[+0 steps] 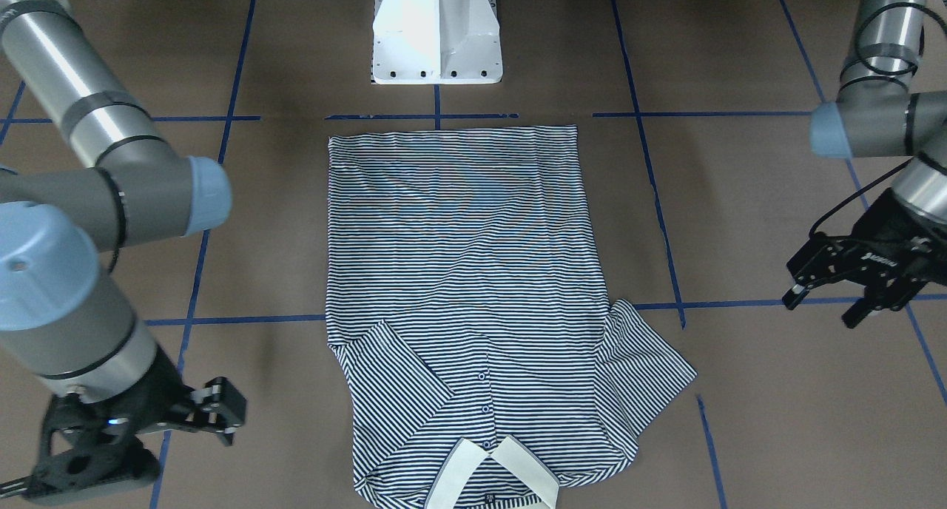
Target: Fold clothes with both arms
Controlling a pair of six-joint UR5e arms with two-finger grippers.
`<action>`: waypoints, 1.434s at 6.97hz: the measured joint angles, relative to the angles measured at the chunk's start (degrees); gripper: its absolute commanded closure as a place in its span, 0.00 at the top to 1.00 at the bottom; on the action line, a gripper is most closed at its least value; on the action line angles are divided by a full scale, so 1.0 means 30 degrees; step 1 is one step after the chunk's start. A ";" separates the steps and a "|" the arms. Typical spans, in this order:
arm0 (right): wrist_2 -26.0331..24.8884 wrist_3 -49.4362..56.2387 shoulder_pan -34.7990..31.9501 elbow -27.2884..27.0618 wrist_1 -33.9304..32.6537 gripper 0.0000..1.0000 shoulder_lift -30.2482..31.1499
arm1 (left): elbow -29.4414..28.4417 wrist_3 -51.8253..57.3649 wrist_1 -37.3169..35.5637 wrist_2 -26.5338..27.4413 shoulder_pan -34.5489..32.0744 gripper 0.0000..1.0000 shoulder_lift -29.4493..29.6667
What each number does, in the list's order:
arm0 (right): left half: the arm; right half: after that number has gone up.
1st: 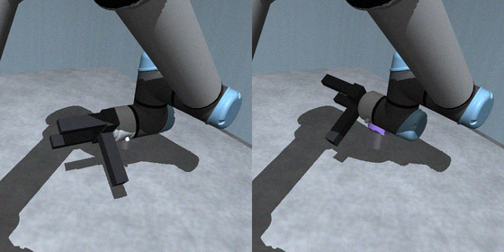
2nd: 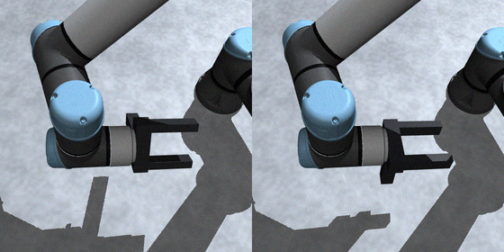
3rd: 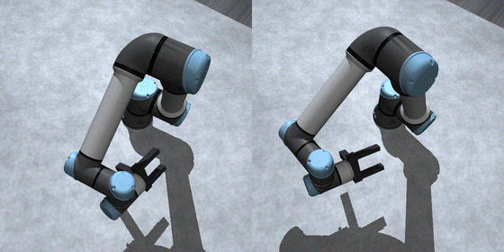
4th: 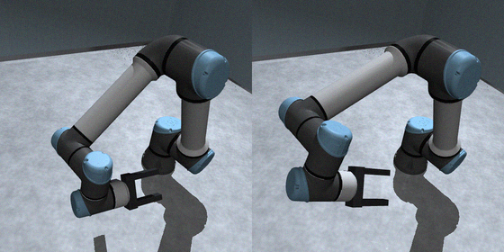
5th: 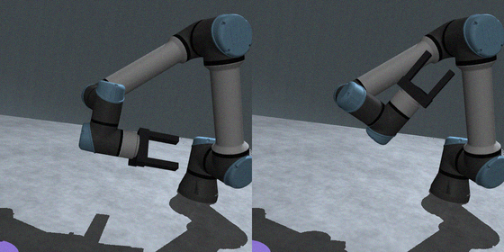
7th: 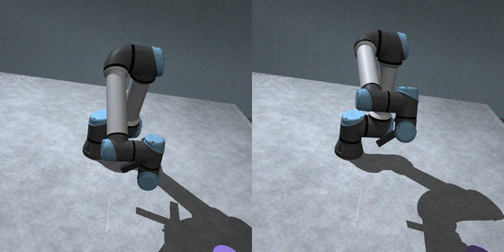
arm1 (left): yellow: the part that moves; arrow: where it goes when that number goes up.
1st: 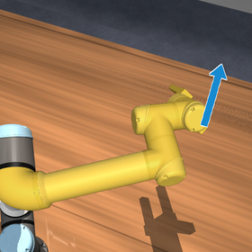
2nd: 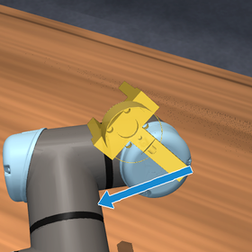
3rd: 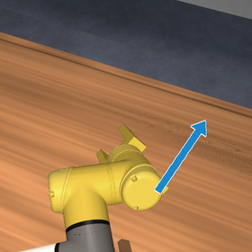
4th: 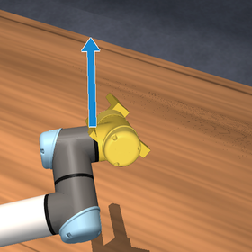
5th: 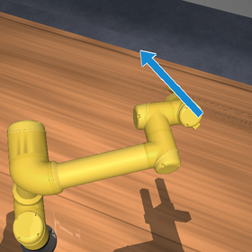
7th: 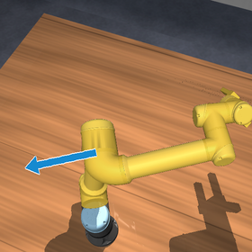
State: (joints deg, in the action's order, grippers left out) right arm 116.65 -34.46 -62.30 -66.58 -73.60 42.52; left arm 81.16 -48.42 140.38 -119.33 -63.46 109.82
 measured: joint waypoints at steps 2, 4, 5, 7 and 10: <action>0.1073 0.1448 -0.0910 -0.0356 0.1081 1.00 0.1468 | -0.2506 -0.3952 -0.0006 0.3687 0.2534 0.68 0.2332; 0.1189 0.1536 -0.1016 -0.0413 0.1732 1.00 0.1868 | -0.5265 -0.4509 0.0085 0.5561 0.3856 0.61 0.4110; 0.1194 0.1531 -0.1023 -0.0416 0.1797 1.00 0.1915 | -0.6180 -0.4544 0.0152 0.5897 0.4135 0.60 0.4564; 0.1196 0.1519 -0.1029 -0.0400 0.1807 1.00 0.1937 | -0.6914 -0.3914 0.0212 0.6089 0.4278 0.59 0.4712; 0.1177 0.1498 -0.1030 -0.0396 0.1799 1.00 0.1941 | -0.7121 -0.2648 0.0227 0.6144 0.4242 0.60 0.4665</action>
State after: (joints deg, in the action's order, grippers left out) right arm 120.18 -29.97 -65.39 -67.77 -68.20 48.34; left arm 59.80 -56.36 141.06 -100.90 -50.73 123.82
